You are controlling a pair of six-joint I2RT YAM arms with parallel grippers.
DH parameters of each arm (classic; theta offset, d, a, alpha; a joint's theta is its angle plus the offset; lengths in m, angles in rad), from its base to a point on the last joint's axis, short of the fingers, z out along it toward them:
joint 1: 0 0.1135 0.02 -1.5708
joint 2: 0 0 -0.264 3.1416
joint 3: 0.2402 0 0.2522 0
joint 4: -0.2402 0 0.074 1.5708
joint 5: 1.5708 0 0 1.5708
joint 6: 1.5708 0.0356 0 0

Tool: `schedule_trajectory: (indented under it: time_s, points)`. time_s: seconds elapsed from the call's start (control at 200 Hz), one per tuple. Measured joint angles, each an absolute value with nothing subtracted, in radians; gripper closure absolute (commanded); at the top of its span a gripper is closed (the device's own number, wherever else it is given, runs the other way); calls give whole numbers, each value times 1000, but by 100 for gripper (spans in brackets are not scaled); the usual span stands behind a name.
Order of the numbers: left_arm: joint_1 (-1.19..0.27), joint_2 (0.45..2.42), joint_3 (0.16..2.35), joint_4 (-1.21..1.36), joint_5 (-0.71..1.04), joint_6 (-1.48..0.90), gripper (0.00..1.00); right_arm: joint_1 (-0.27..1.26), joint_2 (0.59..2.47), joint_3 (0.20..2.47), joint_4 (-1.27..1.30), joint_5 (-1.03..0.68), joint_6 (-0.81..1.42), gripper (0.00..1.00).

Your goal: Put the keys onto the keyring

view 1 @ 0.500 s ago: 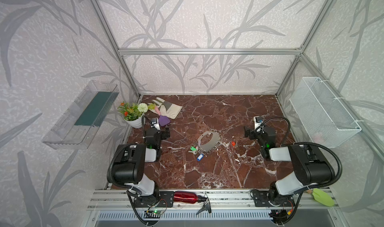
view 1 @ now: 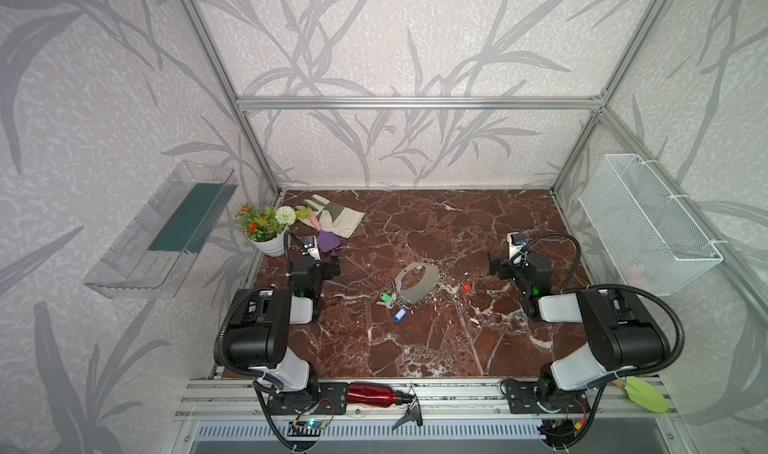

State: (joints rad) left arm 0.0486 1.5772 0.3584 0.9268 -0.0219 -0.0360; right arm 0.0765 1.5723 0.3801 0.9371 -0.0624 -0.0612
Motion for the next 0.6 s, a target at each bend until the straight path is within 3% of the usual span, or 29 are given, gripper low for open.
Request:
schedule_trajectory:
  time_s: [0.605]
  points:
    - [49, 1577, 358, 927, -20, -36, 1, 83, 1572, 380, 937, -56, -70, 1]
